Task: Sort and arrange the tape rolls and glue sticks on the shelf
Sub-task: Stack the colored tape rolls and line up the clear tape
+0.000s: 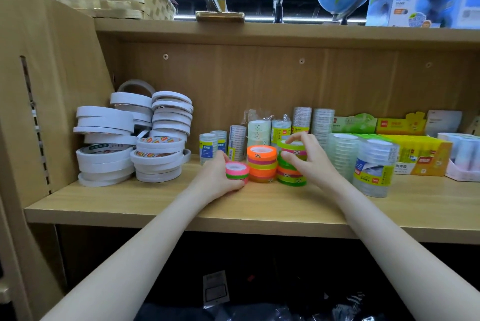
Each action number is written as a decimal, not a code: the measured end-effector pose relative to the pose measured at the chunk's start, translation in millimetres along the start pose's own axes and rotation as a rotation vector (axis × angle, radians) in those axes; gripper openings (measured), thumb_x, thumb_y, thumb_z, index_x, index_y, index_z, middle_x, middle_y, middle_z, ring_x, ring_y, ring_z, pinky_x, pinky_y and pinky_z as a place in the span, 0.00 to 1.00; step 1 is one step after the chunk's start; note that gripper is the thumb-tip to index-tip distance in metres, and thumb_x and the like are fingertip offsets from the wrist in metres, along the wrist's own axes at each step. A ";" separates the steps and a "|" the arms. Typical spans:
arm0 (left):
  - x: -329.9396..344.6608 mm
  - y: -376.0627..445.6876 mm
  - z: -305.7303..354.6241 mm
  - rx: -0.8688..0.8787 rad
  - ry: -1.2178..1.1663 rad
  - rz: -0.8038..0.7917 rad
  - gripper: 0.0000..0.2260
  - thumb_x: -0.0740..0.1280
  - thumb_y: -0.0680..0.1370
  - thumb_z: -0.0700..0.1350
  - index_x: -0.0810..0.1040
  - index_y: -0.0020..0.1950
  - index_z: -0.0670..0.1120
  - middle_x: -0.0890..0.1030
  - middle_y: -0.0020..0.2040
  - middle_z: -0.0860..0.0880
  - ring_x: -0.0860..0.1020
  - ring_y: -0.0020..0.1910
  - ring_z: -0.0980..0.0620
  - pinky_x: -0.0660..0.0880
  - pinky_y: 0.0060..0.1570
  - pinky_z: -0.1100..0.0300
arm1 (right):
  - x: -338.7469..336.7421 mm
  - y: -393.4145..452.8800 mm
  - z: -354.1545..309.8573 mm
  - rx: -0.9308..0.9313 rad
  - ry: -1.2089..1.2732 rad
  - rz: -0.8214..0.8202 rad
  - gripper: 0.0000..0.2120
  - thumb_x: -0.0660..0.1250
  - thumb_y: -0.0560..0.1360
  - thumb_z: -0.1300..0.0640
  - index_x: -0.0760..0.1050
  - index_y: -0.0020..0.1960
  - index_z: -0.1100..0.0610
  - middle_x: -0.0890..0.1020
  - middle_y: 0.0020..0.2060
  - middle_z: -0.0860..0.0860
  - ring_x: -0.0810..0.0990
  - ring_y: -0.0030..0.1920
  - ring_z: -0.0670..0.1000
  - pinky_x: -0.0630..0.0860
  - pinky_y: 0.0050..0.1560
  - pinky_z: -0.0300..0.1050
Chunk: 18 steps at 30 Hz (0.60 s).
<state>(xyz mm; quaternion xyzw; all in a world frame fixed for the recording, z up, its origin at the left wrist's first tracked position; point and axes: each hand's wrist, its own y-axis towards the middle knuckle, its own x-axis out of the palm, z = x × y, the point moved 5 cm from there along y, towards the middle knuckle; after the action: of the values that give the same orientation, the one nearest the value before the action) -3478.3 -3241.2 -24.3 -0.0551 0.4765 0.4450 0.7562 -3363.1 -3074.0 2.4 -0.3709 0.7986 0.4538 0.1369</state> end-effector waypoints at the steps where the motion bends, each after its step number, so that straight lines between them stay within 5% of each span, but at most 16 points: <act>1: -4.2 1.0 0.7 -0.004 -0.005 0.024 0.27 0.73 0.69 0.55 0.66 0.60 0.46 0.74 0.56 0.48 0.71 0.51 0.53 0.68 0.45 0.62 | 0.7 0.4 1.0 -0.001 -0.007 -0.002 0.07 0.64 0.77 0.55 0.69 0.53 0.52 0.70 0.57 0.50 0.68 0.59 0.45 0.62 0.59 0.39; 9: -64.2 18.9 28.1 0.037 -0.348 0.323 0.27 0.73 0.70 0.52 0.68 0.64 0.44 0.73 0.55 0.49 0.72 0.52 0.51 0.70 0.50 0.60 | -0.3 2.8 4.6 0.002 0.025 0.031 0.04 0.59 0.79 0.56 0.70 0.52 0.54 0.71 0.56 0.51 0.70 0.58 0.45 0.62 0.54 0.36; 15: -12.8 33.3 60.7 0.145 -0.327 0.112 0.29 0.74 0.71 0.47 0.66 0.68 0.43 0.74 0.61 0.47 0.73 0.56 0.51 0.70 0.53 0.61 | -4.0 1.8 7.2 0.119 0.191 0.048 0.16 0.57 0.80 0.52 0.65 0.67 0.52 0.67 0.64 0.51 0.66 0.65 0.46 0.62 0.64 0.40; 18: 11.9 36.2 59.1 0.055 -0.566 0.009 0.32 0.70 0.74 0.46 0.58 0.73 0.45 0.68 0.67 0.46 0.70 0.61 0.52 0.67 0.56 0.61 | -3.7 0.4 10.2 0.230 0.347 0.037 0.22 0.54 0.80 0.48 0.58 0.73 0.52 0.64 0.69 0.50 0.64 0.67 0.45 0.60 0.66 0.42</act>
<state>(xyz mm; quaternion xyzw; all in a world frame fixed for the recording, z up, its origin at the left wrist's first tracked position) -3463.0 -3182.2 10.7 0.0941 0.2587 0.4330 0.8583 -3362.1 -3063.6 -0.9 -0.4107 0.8634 0.2913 0.0303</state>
